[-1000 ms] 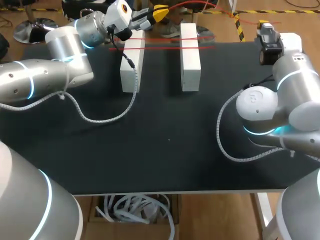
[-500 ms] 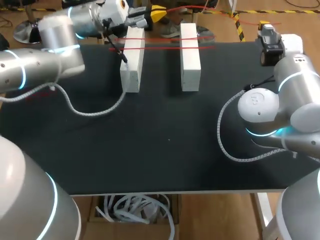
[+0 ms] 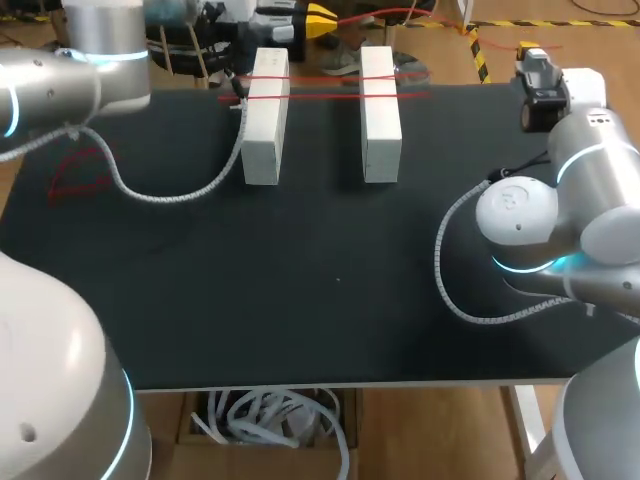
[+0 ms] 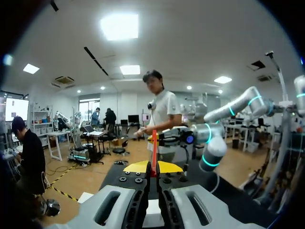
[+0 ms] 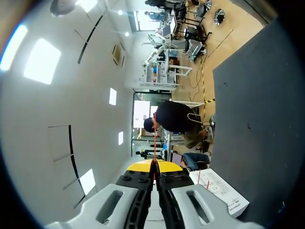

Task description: Grab the tape and strap the tape.

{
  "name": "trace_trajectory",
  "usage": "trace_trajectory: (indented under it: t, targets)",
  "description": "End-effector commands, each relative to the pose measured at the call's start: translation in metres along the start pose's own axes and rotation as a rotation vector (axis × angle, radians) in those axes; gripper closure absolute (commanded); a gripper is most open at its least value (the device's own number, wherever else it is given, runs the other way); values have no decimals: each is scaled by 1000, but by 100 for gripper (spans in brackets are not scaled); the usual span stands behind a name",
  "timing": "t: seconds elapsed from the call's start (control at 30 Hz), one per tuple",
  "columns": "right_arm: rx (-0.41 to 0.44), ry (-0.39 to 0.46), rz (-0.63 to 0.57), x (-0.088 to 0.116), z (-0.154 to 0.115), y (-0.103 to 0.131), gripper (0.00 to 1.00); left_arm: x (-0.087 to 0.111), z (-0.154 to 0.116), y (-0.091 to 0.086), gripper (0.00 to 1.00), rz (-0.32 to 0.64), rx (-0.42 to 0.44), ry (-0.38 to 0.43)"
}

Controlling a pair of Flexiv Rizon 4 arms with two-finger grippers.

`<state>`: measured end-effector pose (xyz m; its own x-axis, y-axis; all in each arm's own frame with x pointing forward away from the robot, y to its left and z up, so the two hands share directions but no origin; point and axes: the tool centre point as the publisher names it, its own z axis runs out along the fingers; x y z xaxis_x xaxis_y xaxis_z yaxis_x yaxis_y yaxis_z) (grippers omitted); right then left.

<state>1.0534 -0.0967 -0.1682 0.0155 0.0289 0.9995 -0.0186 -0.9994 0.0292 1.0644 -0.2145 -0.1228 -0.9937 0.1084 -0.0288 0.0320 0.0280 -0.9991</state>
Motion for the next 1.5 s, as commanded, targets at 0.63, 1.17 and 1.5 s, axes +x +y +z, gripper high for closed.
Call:
trace_trajectory:
  t: [0.63,1.17,1.5]
  targets:
    - [2,-3,-1,1,0,1,100,6,10,-10,100,17,-287,-21]
    - [2,-3,-1,1,0,1,100,5,47,-9,100,22,-735,45]
    - [2,-3,-1,1,0,1,100,3,52,-1,100,27,-811,28]
